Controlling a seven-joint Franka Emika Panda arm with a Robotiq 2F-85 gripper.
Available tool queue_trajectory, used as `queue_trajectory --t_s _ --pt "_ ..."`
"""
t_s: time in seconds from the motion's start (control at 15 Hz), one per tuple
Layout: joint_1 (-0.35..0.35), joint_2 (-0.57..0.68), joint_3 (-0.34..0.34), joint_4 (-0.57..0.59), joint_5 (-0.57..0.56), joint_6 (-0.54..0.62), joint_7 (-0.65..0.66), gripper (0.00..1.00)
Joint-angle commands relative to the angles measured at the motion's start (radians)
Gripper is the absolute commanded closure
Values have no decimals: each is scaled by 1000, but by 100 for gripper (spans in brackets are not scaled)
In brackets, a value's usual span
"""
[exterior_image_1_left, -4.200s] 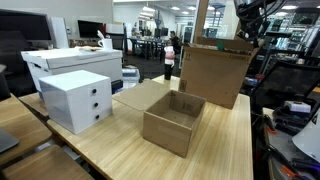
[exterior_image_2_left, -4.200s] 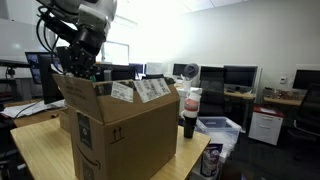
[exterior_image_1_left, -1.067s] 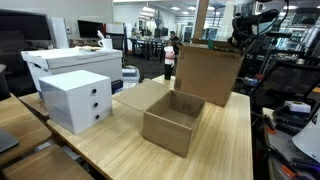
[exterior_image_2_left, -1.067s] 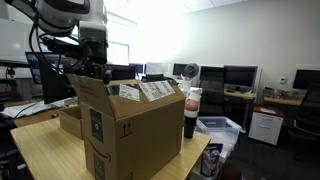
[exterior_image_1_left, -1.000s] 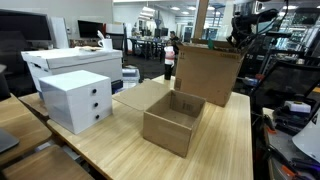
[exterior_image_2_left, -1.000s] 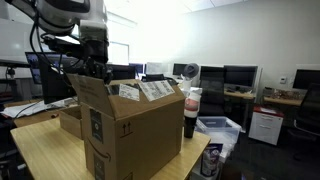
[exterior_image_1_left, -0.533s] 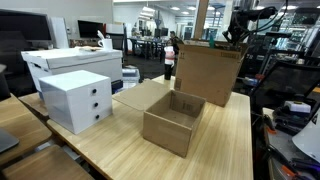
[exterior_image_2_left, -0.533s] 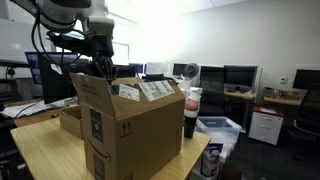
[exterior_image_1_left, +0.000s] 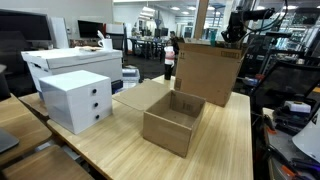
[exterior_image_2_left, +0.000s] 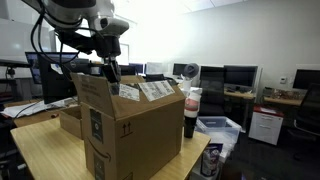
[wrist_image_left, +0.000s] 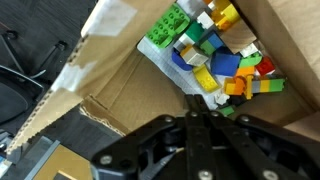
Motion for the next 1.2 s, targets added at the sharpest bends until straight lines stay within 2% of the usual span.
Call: queue_trajectory --t_s 0.0,0.4,1.13 --pt "-14 47 -9 50 37 14 -115 96" --pt "-31 64 -12 100 15 4 -155 97" --pt "-93 53 -32 138 -5 0 -138 97"
